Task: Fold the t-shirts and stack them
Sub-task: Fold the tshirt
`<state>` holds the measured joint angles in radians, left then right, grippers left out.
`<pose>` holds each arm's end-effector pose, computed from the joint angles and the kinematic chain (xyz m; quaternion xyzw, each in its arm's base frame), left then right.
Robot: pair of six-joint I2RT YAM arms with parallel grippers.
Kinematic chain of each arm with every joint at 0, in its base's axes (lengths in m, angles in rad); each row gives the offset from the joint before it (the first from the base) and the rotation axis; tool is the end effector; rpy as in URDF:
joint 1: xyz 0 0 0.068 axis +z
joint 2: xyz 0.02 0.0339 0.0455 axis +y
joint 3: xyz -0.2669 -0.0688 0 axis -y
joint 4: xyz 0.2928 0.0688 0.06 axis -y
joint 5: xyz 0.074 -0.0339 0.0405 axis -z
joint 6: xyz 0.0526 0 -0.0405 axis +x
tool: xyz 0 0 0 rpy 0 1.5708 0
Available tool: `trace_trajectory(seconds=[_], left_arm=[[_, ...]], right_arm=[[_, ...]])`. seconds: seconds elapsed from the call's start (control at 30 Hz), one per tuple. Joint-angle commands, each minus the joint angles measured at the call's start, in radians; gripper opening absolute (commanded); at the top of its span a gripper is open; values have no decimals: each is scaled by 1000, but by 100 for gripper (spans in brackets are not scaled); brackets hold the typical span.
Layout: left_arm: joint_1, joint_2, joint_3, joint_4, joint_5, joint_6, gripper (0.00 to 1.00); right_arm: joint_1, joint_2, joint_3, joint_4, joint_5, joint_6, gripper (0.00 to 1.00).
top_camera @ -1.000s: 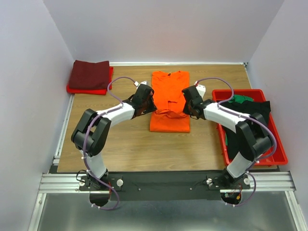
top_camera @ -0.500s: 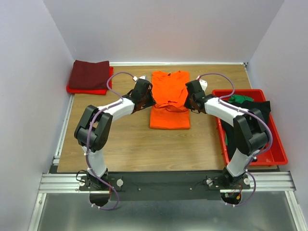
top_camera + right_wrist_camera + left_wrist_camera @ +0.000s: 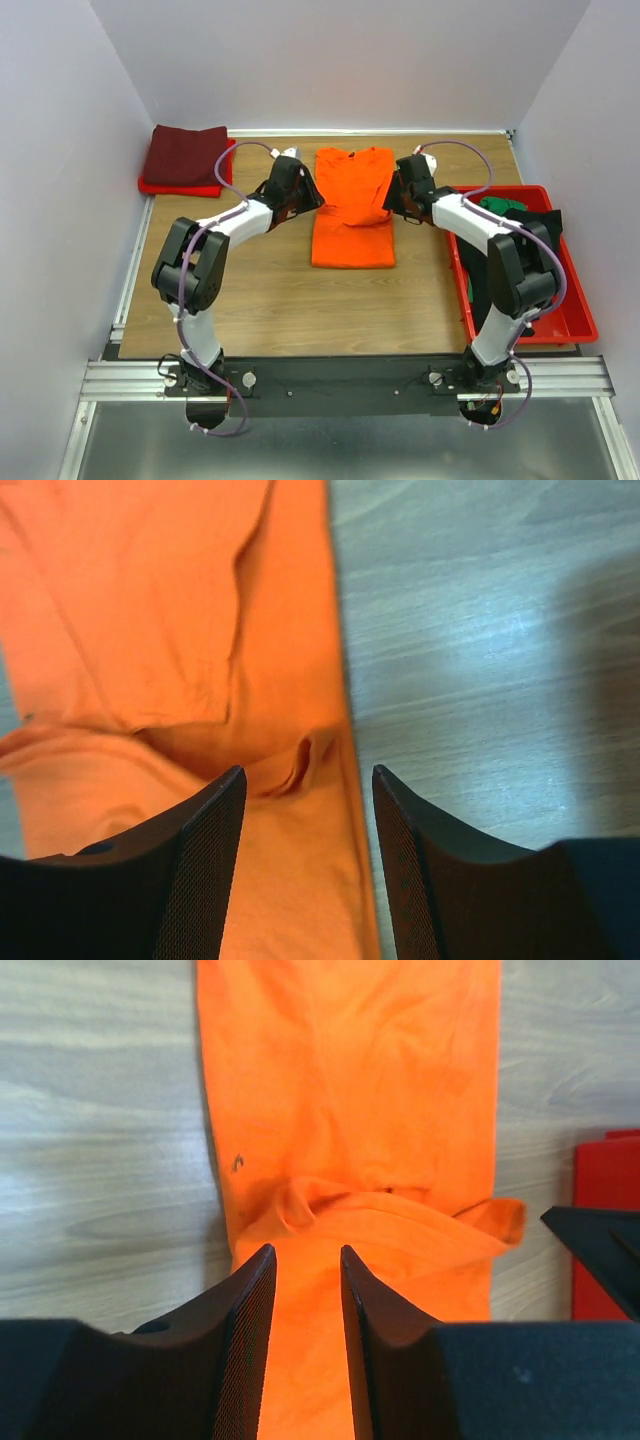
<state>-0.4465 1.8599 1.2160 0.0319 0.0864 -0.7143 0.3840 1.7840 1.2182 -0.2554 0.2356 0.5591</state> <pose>0.4217 -0.2069 0.1689 -0.0986 0.8812 -0.2847 0.3643 0.4136 0.1539 0.1764 0.1237 0.9168 0.0677 0.3736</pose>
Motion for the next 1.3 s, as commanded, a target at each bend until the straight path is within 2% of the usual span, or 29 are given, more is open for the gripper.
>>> trace_trajectory(seconds=[0.0,0.03,0.17,0.27,0.37,0.8,0.93,1.27], left_arm=[[9,-102,-21,33,7,27,40],[8,-110,-30,28,9,15,38],[-24,-140,-94,25,3,-1,21],[-67,-121,-95,23,-16,-4,8],[-77,-61,-60,17,6,-1,0],[-44,171,140,-52,3,44,0],[2,205,155,-53,15,39,0],[26,237,172,-41,58,53,0]], right_arm=[[4,-98,-37,4,-61,-39,61],[10,-115,-55,4,-61,-39,60],[67,-147,-141,7,-36,-36,55],[105,-109,-137,8,-9,-36,50],[121,-48,-102,13,-18,-30,47],[92,193,130,5,-16,-54,46],[79,233,159,-2,-15,-60,47],[59,267,145,-16,-10,-60,48]])
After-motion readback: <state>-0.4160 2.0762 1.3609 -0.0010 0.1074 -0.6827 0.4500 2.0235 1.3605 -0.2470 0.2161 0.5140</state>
